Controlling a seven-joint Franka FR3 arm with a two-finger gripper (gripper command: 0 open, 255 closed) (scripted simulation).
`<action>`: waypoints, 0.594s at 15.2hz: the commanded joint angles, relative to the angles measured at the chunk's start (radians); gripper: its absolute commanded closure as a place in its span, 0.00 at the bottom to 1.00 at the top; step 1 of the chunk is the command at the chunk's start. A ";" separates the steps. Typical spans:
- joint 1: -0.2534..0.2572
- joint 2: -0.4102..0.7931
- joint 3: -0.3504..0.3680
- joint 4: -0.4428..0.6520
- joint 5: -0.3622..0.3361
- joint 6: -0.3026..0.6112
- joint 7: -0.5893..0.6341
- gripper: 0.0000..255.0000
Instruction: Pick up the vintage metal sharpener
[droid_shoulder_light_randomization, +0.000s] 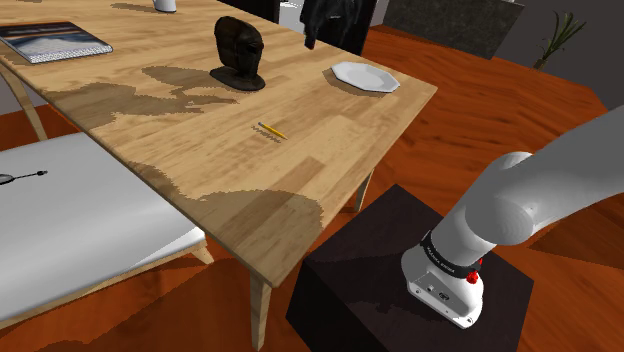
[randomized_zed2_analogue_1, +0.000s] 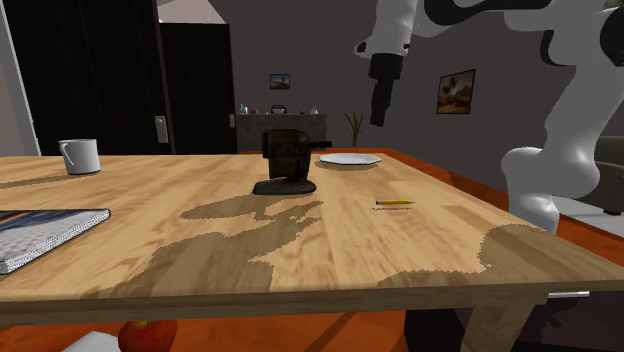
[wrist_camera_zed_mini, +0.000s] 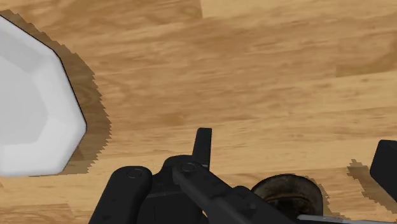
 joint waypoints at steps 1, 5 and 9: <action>0.001 0.095 0.016 0.082 0.009 0.002 0.038 0.00; 0.007 0.262 0.039 0.241 0.019 -0.008 0.106 0.00; 0.019 0.438 0.055 0.429 0.021 -0.037 0.172 0.00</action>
